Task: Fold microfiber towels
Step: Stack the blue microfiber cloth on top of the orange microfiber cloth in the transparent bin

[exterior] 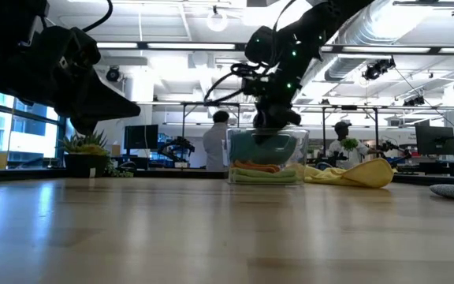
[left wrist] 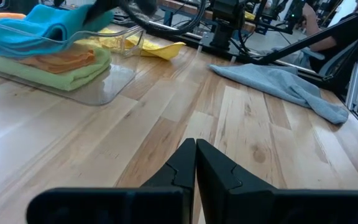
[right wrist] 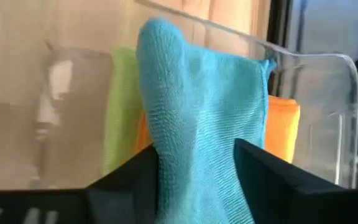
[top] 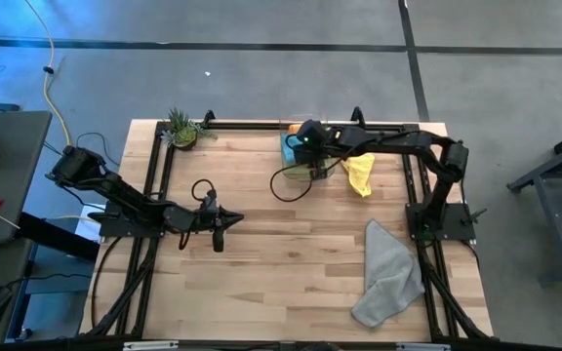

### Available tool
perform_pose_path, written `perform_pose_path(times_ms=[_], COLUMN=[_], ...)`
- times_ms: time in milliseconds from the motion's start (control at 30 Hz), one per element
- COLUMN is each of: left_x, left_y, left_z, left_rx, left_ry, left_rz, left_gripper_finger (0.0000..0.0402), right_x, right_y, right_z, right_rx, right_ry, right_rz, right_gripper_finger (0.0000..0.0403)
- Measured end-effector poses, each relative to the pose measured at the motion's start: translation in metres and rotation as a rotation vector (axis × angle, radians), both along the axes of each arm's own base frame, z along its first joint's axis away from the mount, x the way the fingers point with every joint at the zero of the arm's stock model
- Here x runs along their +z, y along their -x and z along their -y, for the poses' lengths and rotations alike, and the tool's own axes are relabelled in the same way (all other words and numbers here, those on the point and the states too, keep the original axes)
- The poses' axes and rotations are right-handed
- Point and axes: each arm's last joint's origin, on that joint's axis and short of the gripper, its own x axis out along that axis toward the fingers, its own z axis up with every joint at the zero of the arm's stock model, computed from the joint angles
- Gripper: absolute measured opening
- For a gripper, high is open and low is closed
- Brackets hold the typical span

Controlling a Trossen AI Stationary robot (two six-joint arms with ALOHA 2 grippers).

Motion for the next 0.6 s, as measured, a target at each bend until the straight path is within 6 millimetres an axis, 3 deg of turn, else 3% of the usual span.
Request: perform_pose_path(times_ms=[167,400,600], left_x=[0.000,0.000,0.000], left_y=[0.000,0.000,0.000], left_z=[0.000,0.000,0.000], left_rx=[0.000,-0.001,-0.001], left_ry=[0.000,0.001,0.001], left_rz=[0.000,0.000,0.000], left_gripper_finger=[0.0003,0.0003,0.0003], right_x=[0.025,0.073,0.075], right_y=[-0.003,0.001,0.021], right_z=[0.000,0.023,0.056], right_rx=[-0.039,-0.153,-0.270], right_ry=[-0.102,-0.214,-0.381], right_rz=[0.036,0.147,0.213], right_gripper_finger=[0.0223,0.0232,0.0232])
